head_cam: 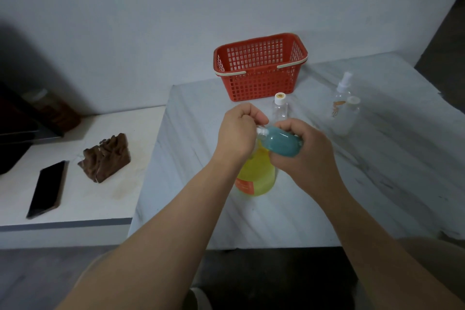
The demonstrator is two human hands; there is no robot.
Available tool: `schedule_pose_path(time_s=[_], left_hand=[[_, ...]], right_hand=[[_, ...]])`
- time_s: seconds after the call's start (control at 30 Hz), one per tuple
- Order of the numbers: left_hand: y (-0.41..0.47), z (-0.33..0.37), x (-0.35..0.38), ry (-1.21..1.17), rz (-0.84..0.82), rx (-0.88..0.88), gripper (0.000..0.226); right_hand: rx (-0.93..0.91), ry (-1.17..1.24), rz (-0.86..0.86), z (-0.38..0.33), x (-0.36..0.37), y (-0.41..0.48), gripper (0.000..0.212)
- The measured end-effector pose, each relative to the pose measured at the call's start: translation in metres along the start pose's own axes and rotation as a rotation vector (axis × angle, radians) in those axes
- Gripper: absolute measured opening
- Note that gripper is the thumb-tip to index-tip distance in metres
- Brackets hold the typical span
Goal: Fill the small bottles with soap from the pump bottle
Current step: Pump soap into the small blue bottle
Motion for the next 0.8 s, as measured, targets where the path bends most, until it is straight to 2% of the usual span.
schedule_pose_path(time_s=[0.8], left_hand=[[-0.003, 0.010, -0.002, 0.026, -0.101, -0.031, 0.036]], right_hand=[[-0.038, -0.010, 0.018, -0.001, -0.002, 0.000, 0.034]])
Point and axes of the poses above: each hand's wrist, its own y-axis towards the middle knuckle, its own x-axis out of the palm, z = x × y, the point moved 6 cm from there along y, towards the middle knuckle, and after that the axes turned 7 degrees about -z, right-handed, at the moved point
